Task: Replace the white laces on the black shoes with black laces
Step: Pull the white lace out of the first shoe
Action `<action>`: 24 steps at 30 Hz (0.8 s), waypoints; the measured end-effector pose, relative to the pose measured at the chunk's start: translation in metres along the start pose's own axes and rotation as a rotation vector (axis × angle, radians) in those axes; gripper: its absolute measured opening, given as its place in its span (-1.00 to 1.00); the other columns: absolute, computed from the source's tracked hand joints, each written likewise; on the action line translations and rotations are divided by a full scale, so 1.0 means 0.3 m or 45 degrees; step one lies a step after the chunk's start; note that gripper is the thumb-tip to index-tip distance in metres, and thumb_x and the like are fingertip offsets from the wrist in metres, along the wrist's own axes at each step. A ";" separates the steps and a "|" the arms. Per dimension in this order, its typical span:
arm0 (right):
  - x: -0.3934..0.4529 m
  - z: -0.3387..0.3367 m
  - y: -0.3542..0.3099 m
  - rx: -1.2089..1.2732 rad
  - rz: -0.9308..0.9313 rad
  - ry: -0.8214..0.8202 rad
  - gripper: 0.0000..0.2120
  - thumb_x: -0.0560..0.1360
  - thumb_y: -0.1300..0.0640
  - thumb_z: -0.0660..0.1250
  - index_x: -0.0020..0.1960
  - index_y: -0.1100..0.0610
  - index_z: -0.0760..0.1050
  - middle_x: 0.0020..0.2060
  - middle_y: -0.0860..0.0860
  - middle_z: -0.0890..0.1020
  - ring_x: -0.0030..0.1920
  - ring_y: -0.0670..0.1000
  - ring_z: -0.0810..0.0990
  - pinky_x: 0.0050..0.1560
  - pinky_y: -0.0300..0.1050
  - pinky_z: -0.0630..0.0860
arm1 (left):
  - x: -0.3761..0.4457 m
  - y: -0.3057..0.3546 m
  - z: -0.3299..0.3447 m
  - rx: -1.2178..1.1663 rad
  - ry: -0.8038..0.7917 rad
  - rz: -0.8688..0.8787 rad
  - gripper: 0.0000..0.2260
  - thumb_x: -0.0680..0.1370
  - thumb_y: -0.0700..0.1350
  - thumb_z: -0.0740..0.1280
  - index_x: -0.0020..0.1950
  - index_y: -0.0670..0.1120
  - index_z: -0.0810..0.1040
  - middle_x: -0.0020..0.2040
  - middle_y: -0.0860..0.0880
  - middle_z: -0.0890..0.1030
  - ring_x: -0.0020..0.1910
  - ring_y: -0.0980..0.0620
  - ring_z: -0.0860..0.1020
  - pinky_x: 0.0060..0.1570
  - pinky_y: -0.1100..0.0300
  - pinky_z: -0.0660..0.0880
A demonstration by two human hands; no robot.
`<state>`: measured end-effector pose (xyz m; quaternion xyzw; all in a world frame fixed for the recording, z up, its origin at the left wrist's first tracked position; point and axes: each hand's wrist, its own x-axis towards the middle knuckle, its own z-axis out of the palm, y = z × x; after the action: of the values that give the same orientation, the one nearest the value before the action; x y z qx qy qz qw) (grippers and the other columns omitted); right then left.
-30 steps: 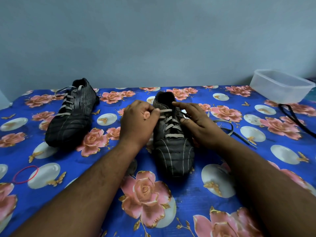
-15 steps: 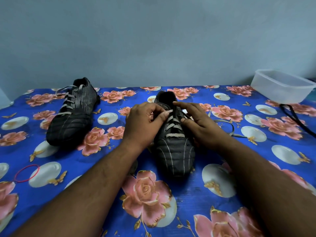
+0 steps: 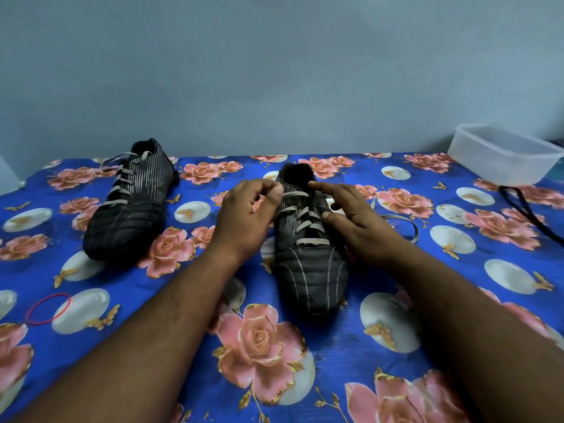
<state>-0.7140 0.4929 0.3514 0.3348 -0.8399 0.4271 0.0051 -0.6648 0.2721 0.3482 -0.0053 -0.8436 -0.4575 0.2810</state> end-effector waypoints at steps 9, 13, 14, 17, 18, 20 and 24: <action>0.003 0.000 -0.005 -0.006 -0.002 -0.006 -0.48 0.54 -0.02 0.17 0.49 -0.28 0.29 0.34 -0.07 0.40 0.36 -0.03 0.36 0.49 0.11 0.27 | 0.011 -0.017 -0.002 0.252 0.084 -0.081 -0.72 0.37 0.29 0.24 -0.32 0.10 0.47 -0.16 0.09 0.59 -0.03 -0.07 0.55 0.04 -0.09 0.52; 0.001 -0.001 -0.013 0.007 -0.012 -0.007 -0.49 0.54 -0.01 0.17 0.47 -0.29 0.29 0.32 -0.06 0.41 0.38 -0.08 0.34 0.50 0.01 0.24 | 0.027 -0.071 -0.034 0.547 -0.018 -0.360 -0.72 0.44 0.20 0.33 -0.31 0.02 0.47 -0.20 0.08 0.59 -0.02 -0.12 0.57 0.08 -0.10 0.51; 0.000 -0.001 -0.015 0.009 -0.010 -0.009 -0.49 0.54 -0.01 0.17 0.46 -0.31 0.28 0.33 -0.06 0.40 0.39 -0.08 0.34 0.51 0.02 0.23 | 0.029 -0.082 -0.039 0.591 -0.027 -0.384 -0.72 0.47 0.18 0.34 -0.30 0.02 0.48 -0.19 0.08 0.60 0.00 -0.12 0.57 0.11 -0.10 0.50; 0.000 -0.003 -0.012 0.007 -0.001 -0.008 -0.49 0.54 -0.01 0.17 0.47 -0.30 0.29 0.34 -0.08 0.40 0.41 -0.06 0.34 0.51 0.05 0.24 | 0.030 -0.082 -0.038 0.474 0.021 -0.315 -0.82 0.44 0.22 0.29 -0.23 0.15 0.51 -0.05 0.12 0.63 0.10 -0.08 0.56 0.16 -0.14 0.49; 0.000 -0.004 -0.012 0.006 0.000 -0.009 -0.49 0.54 -0.01 0.17 0.48 -0.29 0.29 0.34 -0.08 0.40 0.41 -0.06 0.34 0.51 0.05 0.24 | 0.028 -0.071 -0.033 0.368 0.039 -0.239 -0.83 0.44 0.24 0.26 -0.16 0.19 0.52 0.00 0.13 0.62 0.13 -0.05 0.55 0.17 -0.15 0.48; -0.003 -0.003 -0.015 0.006 0.000 -0.014 -0.48 0.54 -0.01 0.18 0.49 -0.27 0.29 0.34 -0.08 0.40 0.40 -0.07 0.34 0.51 0.04 0.24 | 0.019 -0.045 -0.014 0.200 0.044 -0.052 -0.75 0.48 0.27 0.21 -0.02 0.19 0.58 0.05 0.11 0.62 0.15 -0.03 0.54 0.19 -0.17 0.46; -0.004 -0.003 -0.016 0.013 0.003 -0.015 -0.48 0.54 -0.02 0.18 0.50 -0.25 0.30 0.35 -0.07 0.40 0.41 -0.06 0.34 0.51 0.03 0.25 | -0.003 0.005 0.016 0.217 -0.020 0.108 -0.68 0.49 0.34 0.21 -0.07 0.15 0.58 -0.03 0.13 0.60 0.10 -0.03 0.53 0.17 -0.18 0.45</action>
<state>-0.7107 0.4923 0.3550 0.3363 -0.8381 0.4295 -0.0020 -0.6660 0.2769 0.3468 -0.0207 -0.8807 -0.3718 0.2928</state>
